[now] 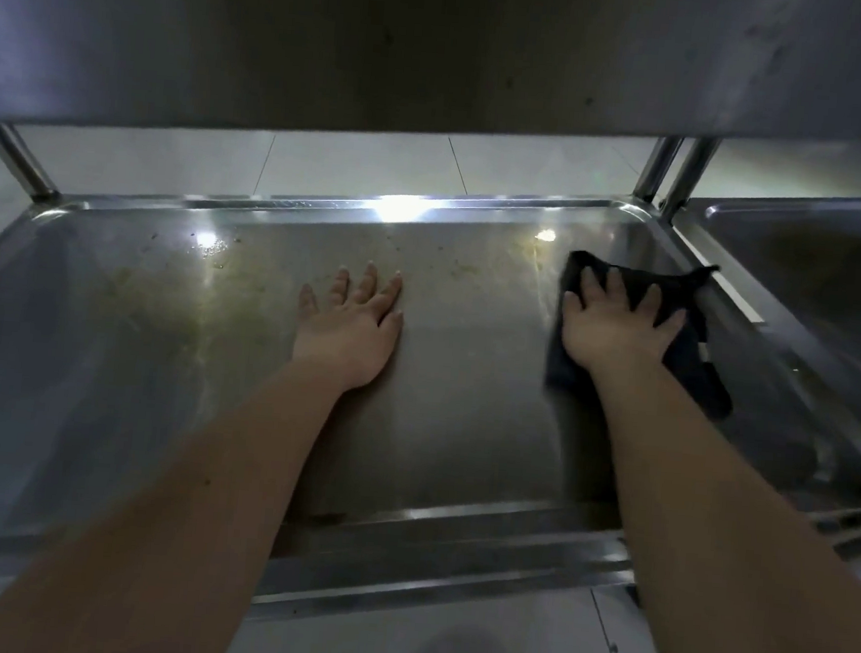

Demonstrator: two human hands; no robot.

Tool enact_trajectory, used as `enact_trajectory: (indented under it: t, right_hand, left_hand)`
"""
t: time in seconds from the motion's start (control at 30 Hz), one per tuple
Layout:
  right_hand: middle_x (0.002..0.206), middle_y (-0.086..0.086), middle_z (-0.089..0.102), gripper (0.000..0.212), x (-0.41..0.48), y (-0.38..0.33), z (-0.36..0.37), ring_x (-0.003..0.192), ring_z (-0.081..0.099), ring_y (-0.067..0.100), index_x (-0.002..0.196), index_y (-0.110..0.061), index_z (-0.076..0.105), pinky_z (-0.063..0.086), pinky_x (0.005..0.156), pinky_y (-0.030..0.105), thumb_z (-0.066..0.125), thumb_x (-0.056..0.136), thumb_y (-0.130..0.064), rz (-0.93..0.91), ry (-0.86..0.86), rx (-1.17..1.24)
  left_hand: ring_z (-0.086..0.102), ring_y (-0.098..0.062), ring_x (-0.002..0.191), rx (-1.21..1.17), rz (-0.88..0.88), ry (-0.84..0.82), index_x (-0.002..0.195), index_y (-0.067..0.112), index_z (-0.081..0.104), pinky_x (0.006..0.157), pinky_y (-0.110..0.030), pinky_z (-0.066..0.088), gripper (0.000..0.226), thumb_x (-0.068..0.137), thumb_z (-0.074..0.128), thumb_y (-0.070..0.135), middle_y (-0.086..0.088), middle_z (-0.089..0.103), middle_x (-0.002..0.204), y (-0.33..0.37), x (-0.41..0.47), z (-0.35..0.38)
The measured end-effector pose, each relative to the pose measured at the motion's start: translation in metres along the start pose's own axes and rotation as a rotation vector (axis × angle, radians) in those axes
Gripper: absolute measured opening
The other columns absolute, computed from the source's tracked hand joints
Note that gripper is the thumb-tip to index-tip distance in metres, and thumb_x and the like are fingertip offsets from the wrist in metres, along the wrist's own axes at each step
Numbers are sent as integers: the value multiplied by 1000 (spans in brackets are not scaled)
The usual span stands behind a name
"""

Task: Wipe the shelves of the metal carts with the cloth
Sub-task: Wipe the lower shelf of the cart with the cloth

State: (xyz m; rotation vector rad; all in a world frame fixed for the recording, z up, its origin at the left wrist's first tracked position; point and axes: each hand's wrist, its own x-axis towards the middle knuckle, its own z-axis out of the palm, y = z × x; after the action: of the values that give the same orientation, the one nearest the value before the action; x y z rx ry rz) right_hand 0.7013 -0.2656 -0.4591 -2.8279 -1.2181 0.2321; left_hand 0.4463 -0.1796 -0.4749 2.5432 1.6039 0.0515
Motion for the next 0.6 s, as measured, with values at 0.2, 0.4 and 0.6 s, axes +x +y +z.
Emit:
enact_trajectory:
  t: [0.2, 0.4, 0.6]
  right_hand:
    - [163, -12, -2, 53, -55, -139, 26, 150, -10, 30, 154, -43, 8, -11, 116, 56, 15, 102, -53, -629, -62, 21]
    - [163, -14, 6, 54, 13, -75, 12, 150, 4, 29, 152, -47, 14, -1, 118, 55, 21, 100, -59, -493, -12, 20]
    - [163, -11, 7, 54, 81, 44, -16, 150, 3, 30, 153, -44, 15, 0, 117, 57, 19, 100, -57, -114, 16, 23]
  left_hand:
    - [-3, -22, 150, -90, -171, 72, 157, 20, 4, 121, -46, -3, 58, 103, 20, 35, 1, -1, 164, -9, 4, 2]
    - [-2, -26, 150, -17, -154, 30, 154, 42, 6, 118, -54, -5, 55, 101, 15, 52, 5, -2, 164, -7, 5, 0]
    - [-5, -26, 150, 12, -152, 27, 154, 41, 2, 118, -54, -5, 56, 101, 13, 52, 4, -5, 164, -4, 7, 4]
